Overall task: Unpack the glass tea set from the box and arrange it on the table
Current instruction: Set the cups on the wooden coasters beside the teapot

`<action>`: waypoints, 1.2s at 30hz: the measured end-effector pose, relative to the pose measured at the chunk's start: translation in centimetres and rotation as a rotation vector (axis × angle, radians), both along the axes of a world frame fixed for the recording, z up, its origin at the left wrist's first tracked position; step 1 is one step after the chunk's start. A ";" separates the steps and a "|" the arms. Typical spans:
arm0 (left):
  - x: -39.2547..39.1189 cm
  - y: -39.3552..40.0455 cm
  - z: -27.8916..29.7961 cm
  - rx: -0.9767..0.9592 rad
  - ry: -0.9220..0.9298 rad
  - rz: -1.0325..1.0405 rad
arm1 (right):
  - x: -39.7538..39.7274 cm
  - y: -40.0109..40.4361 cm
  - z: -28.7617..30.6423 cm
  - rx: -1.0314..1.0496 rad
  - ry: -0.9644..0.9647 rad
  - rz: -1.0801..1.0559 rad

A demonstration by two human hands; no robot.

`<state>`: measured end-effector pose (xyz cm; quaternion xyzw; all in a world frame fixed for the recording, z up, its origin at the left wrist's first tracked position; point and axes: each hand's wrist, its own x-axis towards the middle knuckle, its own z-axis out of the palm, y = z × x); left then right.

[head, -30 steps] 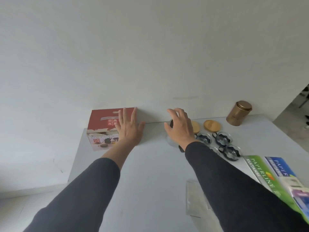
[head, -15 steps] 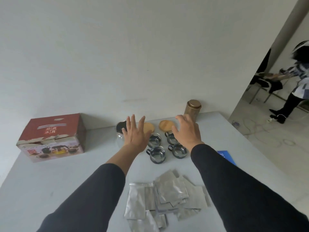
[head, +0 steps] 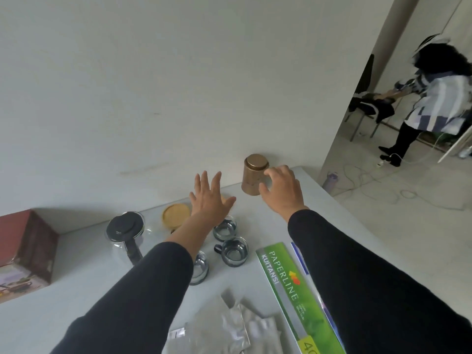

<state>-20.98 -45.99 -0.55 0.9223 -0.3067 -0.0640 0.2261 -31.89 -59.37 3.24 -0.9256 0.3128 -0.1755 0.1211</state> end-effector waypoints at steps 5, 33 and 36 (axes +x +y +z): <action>2.0 -7.7 -3.0 -0.002 0.076 0.025 | 5.4 -7.3 -1.7 0.041 0.022 0.040; 7.1 -25.1 -10.7 -0.612 0.412 0.409 | 16.5 -21.1 -8.5 0.277 0.046 0.287; 7.2 -25.1 -10.8 -0.621 0.407 0.403 | 16.9 -21.1 -8.4 0.288 0.059 0.282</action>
